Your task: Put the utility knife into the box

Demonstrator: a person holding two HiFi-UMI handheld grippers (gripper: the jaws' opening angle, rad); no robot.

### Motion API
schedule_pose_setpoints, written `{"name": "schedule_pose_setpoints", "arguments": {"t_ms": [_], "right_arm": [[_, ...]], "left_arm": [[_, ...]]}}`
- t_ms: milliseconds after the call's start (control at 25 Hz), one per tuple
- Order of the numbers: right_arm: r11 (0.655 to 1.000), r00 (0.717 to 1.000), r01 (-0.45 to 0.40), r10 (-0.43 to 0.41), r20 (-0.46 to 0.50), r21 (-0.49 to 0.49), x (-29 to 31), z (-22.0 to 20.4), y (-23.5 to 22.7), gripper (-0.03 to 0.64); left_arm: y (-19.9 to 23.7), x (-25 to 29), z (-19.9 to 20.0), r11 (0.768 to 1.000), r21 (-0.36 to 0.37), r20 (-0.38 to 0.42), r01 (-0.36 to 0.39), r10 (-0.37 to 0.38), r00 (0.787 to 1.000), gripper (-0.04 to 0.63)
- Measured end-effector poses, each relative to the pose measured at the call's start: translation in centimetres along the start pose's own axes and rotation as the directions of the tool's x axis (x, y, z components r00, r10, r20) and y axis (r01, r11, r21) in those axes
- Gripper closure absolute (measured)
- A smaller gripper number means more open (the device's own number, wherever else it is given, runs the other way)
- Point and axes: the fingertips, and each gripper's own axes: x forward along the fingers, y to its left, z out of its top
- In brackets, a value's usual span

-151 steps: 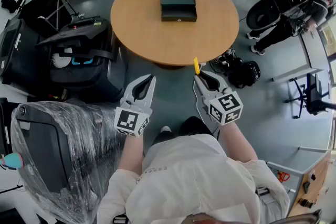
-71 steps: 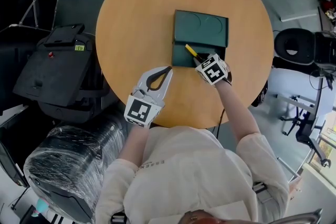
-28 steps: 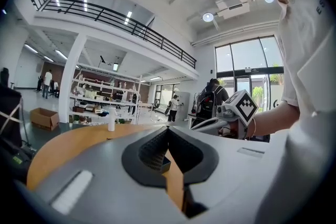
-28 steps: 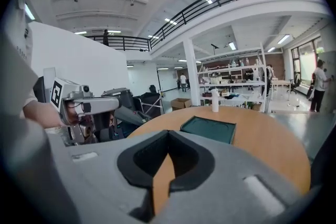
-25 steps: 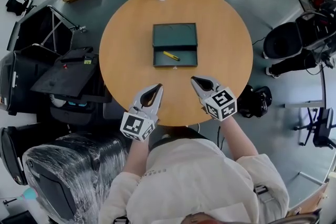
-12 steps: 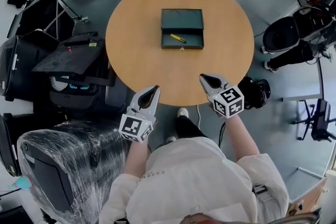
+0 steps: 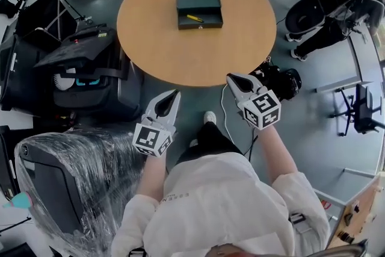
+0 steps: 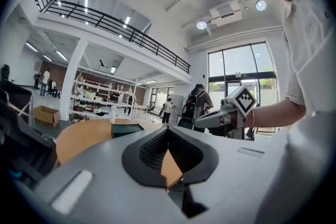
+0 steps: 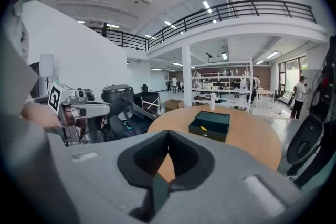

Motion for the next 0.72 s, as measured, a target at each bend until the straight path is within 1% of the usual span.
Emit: {"name": "schedule_pose_setpoints", "arguments": {"t_ms": [120,320,720], "right_arm": [[1.0,1.0,0.009,-0.009,0.015,-0.005,-2.0,-0.2,1.7,0.624],[0.994,0.999,0.041,-0.038,0.036,-0.104,-4.1,-0.7,3.7,0.624],[0.998,0.998,0.022,-0.018,0.063,-0.052,-6.8,-1.9,4.5,0.623]], "left_arm": [[-1.8,-1.4,0.2,1.0,0.006,0.013,0.011,-0.011,1.0,0.577],[-3.4,-2.4,0.9,1.0,0.019,0.033,0.003,-0.004,0.999,0.577],[-7.3,-1.5,1.4,0.999,0.042,0.031,0.024,-0.025,0.999,0.577]]}}
